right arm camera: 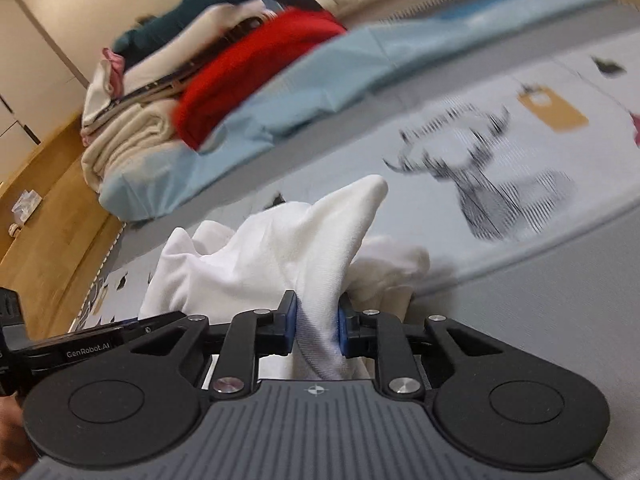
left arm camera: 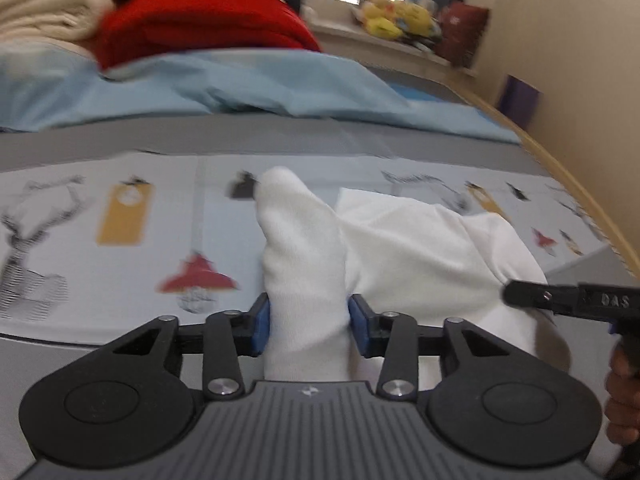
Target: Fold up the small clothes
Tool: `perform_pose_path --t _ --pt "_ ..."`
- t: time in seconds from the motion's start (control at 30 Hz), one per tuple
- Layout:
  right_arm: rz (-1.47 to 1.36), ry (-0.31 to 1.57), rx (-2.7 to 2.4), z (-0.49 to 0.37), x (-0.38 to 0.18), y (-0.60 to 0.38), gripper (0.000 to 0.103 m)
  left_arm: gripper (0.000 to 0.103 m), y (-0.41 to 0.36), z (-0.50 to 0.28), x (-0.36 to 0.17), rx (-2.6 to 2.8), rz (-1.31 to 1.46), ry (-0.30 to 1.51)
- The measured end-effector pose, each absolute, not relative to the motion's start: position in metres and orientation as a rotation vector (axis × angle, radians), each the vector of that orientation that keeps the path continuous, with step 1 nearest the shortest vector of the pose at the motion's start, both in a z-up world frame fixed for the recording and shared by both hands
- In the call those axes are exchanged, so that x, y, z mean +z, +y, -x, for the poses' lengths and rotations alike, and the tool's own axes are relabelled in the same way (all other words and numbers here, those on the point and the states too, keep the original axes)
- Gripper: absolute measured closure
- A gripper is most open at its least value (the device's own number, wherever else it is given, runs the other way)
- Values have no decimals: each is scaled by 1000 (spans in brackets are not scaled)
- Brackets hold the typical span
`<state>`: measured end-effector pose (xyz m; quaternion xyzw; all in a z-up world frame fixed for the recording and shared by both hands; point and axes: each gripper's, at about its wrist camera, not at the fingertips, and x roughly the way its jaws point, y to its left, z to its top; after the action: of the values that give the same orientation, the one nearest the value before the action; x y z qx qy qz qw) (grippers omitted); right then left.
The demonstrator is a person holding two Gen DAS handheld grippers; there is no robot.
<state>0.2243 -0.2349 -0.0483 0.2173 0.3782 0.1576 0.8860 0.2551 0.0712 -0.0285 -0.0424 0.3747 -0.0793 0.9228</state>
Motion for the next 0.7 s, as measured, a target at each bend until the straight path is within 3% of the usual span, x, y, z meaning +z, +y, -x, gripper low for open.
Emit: perform_pose_path --t 0.1,0.17,0.27,0.4,0.43,0.53,0.7 --pt "-405 864 233 -233 -56 -225 67 54 89 -257 -31 -120 132 806" --pt "-424 907 253 -234 -61 -226 66 53 99 -258 -36 -118 166 856" --pt "-411 1038 274 -235 -76 -225 57 48 114 -260 -56 -146 250 991" --pt "-454 1195 279 -231 -101 -224 54 51 131 -263 -93 -138 380 1197" --pt "-469 1198 287 -232 -102 -224 55 53 133 -262 -101 -137 415 1218" --pt "-476 1131 289 -235 -97 -227 86 59 128 -258 -103 -128 417 1202" --pt "-451 1053 229 -236 -88 -232 87 63 117 -255 -101 -160 397 1190"
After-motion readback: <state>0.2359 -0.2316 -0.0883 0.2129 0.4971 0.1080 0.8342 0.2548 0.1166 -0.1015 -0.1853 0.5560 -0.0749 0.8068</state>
